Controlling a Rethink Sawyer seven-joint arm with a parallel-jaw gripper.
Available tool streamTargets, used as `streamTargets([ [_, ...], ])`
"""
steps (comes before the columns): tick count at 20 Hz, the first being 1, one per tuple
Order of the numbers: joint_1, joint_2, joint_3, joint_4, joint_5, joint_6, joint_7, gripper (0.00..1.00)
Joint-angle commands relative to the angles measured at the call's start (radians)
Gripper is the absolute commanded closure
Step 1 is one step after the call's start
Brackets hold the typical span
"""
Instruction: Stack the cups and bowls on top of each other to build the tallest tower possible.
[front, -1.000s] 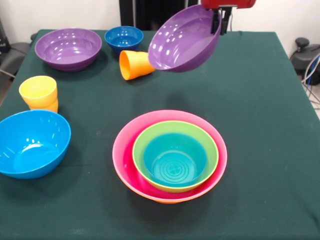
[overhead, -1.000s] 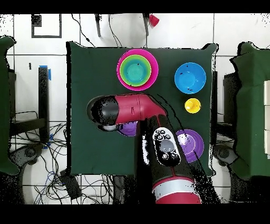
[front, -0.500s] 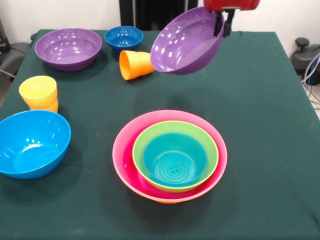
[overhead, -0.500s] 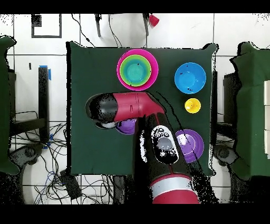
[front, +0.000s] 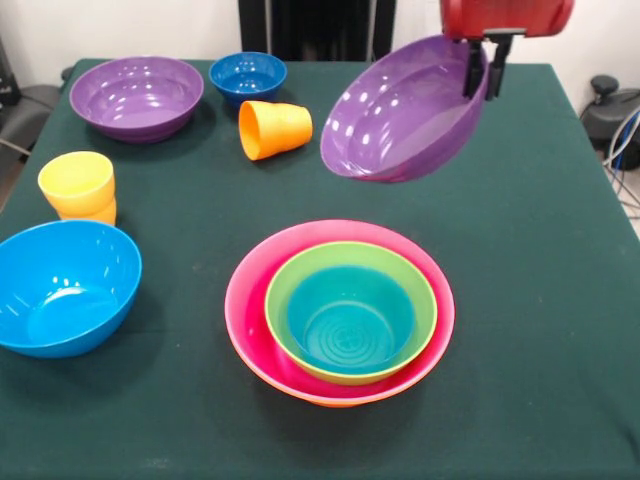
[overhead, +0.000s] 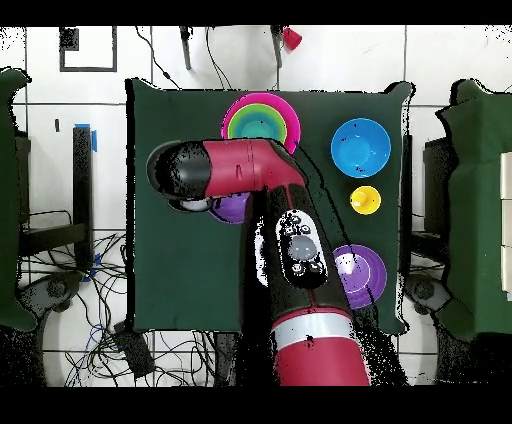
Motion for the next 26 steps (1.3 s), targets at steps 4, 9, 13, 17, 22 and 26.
streamTargets([
  [4,0.06,0.057,0.011,-0.288,0.008,0.274,0.103,1.0],
  [9,0.051,0.084,0.05,-0.37,0.084,0.331,0.131,1.0],
  [13,0.052,0.127,0.044,-0.436,0.063,0.372,0.082,1.0],
  [17,0.075,0.168,0.009,-0.554,-0.02,0.465,0.042,1.0],
  [22,0.1,0.247,0.036,-0.779,-0.032,0.638,0.043,1.0],
  [26,0.115,0.32,0.042,-0.991,-0.11,0.784,-0.033,1.0],
])
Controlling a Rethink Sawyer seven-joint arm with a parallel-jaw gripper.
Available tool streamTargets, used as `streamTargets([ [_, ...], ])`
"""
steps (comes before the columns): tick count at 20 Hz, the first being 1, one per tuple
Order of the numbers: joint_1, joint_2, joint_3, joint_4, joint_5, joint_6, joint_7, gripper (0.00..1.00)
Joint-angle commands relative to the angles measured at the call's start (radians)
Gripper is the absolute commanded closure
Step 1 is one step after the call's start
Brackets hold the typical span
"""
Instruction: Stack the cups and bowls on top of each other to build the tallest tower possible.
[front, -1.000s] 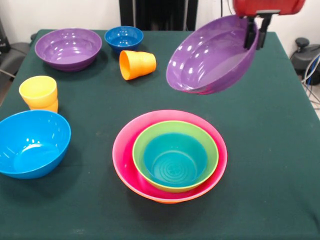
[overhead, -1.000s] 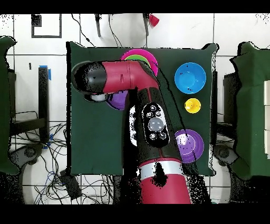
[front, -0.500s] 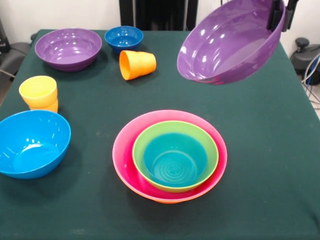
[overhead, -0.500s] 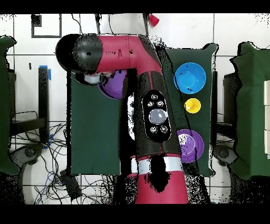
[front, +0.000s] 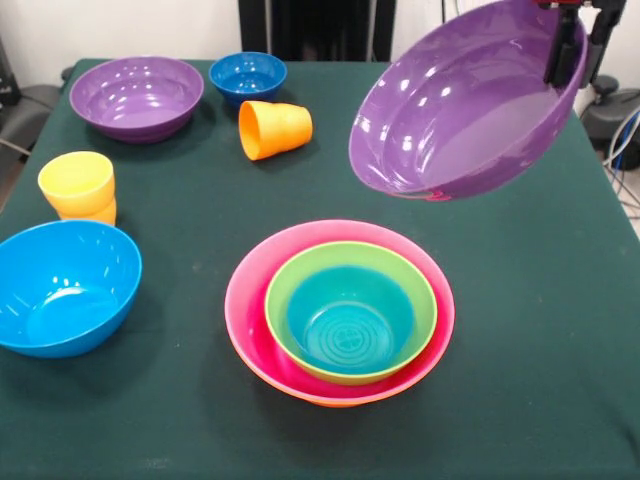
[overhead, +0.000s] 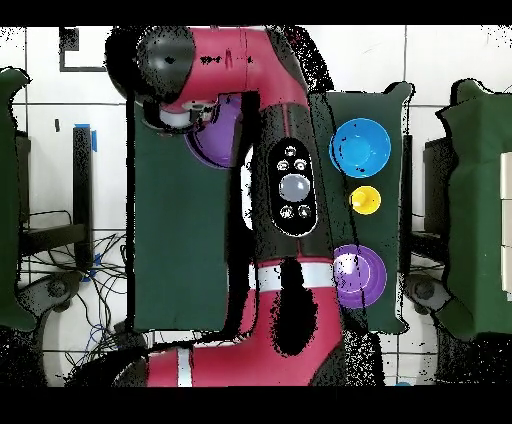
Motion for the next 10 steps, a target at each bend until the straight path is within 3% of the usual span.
streamTargets([
  [1,0.049,0.153,0.056,-0.4,-0.145,0.315,-0.036,1.0],
  [6,0.057,0.253,0.148,-0.605,-0.243,0.433,-0.095,1.0],
  [10,0.03,0.287,0.265,-0.626,-0.267,0.434,-0.105,1.0],
])
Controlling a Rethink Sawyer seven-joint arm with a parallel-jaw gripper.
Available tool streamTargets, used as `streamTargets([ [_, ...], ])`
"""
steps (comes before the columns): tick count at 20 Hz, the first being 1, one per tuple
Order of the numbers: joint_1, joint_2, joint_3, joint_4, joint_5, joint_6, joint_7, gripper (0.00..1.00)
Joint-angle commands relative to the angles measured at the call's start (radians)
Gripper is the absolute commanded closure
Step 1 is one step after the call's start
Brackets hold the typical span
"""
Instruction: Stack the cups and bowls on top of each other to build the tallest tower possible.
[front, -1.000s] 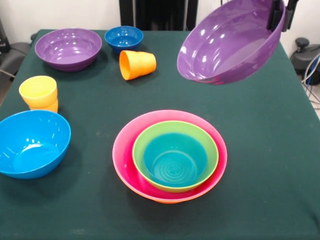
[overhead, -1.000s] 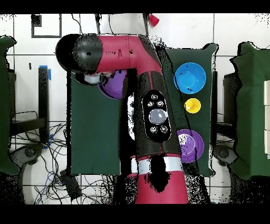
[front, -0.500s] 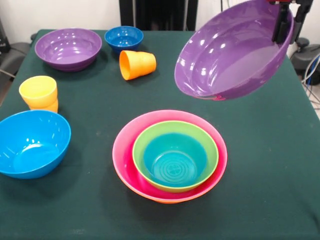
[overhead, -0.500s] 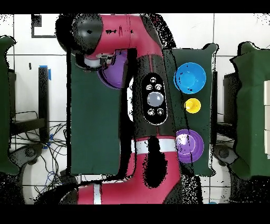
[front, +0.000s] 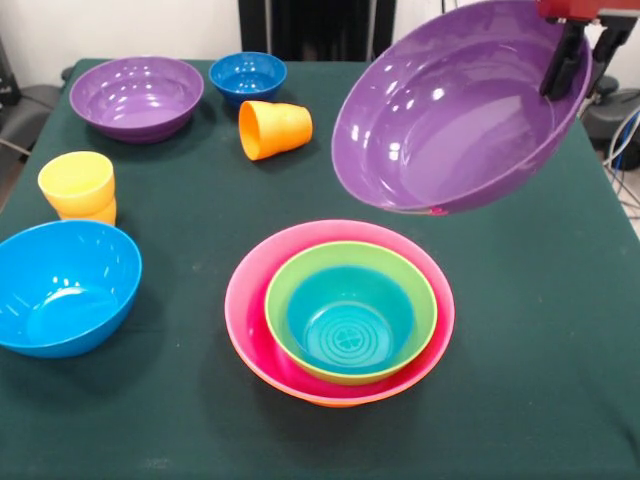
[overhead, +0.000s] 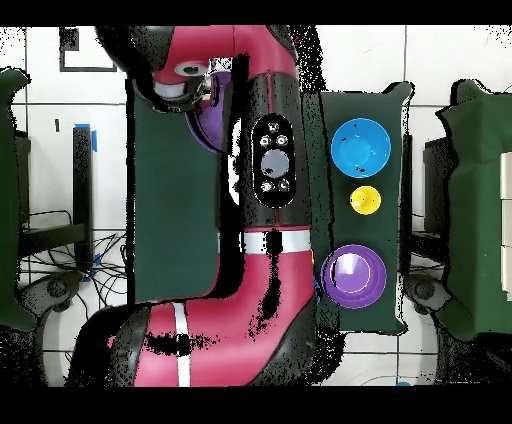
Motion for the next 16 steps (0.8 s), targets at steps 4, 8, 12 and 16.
streamTargets([
  [4,-0.04,0.155,0.293,-0.221,-0.153,0.069,-0.128,1.0],
  [8,-0.059,0.176,0.357,-0.219,-0.194,0.058,-0.133,1.0],
  [12,-0.075,0.194,0.421,-0.206,-0.206,0.045,-0.11,1.0],
  [16,-0.078,0.2,0.449,-0.196,-0.231,0.044,-0.081,1.0],
])
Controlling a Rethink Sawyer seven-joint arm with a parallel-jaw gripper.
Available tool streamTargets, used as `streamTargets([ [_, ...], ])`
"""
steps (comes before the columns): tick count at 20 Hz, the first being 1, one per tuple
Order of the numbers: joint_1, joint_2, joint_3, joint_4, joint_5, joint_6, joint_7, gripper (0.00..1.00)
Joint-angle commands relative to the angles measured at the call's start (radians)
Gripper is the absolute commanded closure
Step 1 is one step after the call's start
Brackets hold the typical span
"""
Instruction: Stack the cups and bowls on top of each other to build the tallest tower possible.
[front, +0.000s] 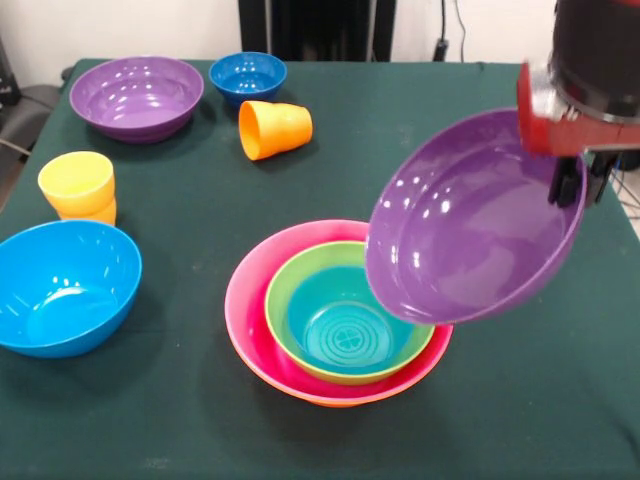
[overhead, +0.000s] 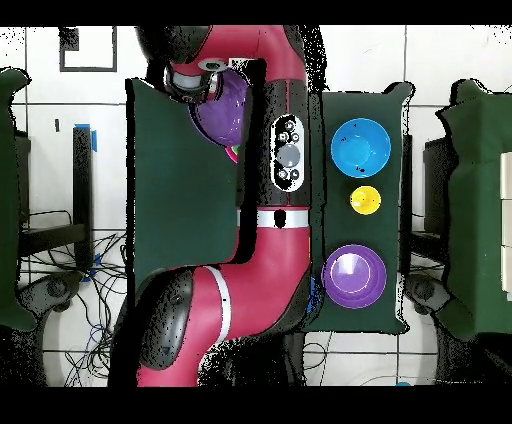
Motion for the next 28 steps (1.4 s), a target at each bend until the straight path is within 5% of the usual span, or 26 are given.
streamTargets([
  [1,-0.019,0.025,0.161,-0.003,-0.109,0.01,-0.074,1.0],
  [9,-0.039,-0.002,0.135,0.059,-0.043,0.002,-0.027,1.0],
  [22,-0.011,-0.021,0.156,0.021,-0.111,0.072,0.034,1.0],
  [28,-0.012,-0.017,0.124,0.032,-0.122,0.04,-0.014,1.0],
])
